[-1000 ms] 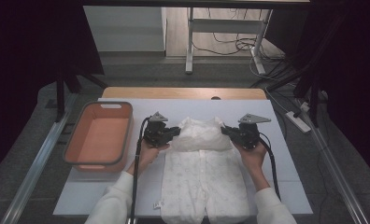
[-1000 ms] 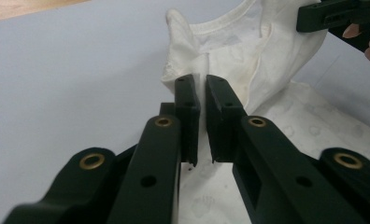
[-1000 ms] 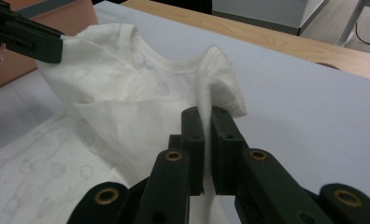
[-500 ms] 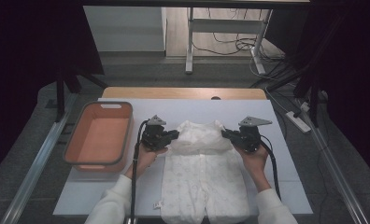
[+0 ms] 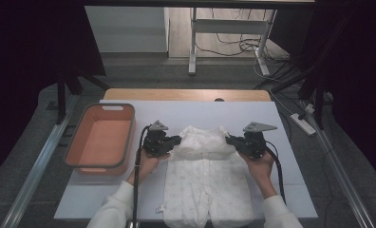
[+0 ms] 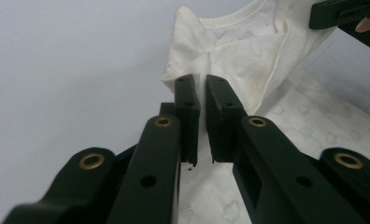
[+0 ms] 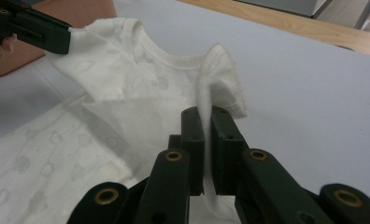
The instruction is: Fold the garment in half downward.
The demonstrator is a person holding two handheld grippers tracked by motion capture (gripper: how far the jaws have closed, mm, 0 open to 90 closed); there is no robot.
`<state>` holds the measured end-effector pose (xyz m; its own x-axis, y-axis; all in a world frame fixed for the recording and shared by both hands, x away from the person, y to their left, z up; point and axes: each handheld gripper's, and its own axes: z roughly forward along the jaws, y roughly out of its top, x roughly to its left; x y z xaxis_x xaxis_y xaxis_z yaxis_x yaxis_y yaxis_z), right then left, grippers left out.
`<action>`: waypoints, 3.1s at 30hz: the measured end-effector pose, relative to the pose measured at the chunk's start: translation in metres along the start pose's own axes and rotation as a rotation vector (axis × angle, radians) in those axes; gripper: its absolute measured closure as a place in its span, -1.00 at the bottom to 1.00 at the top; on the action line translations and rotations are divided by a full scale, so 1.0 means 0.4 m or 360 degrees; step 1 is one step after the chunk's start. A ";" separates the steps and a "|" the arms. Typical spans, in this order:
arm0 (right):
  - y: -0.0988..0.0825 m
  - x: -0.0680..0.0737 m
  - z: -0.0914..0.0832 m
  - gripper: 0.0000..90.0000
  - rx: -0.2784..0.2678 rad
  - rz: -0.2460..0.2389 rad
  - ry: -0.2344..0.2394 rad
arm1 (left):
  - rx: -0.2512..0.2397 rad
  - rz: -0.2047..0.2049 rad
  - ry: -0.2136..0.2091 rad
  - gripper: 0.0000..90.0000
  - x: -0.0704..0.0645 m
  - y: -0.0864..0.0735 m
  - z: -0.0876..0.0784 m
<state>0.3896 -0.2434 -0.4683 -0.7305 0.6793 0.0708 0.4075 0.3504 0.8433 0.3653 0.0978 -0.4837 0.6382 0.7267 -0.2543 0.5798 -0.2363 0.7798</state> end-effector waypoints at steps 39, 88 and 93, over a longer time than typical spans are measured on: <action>-0.046 0.058 -0.075 0.89 0.0049 -0.0032 0.0049 | 0.0030 0.0058 -0.0033 0.83 -0.072 -0.076 -0.056; -0.125 0.123 -0.124 0.86 0.0181 -0.0113 0.0111 | 0.0125 0.0128 -0.0064 0.80 -0.135 -0.149 -0.079; -0.140 0.134 -0.130 0.86 0.0207 -0.0130 0.0121 | 0.0148 0.0113 -0.0089 0.79 -0.141 -0.163 -0.087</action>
<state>0.2990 -0.2600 -0.4841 -0.8015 0.5960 0.0489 0.4087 0.4863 0.7723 0.2738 0.0947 -0.5001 0.7051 0.6695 -0.2336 0.5748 -0.3466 0.7413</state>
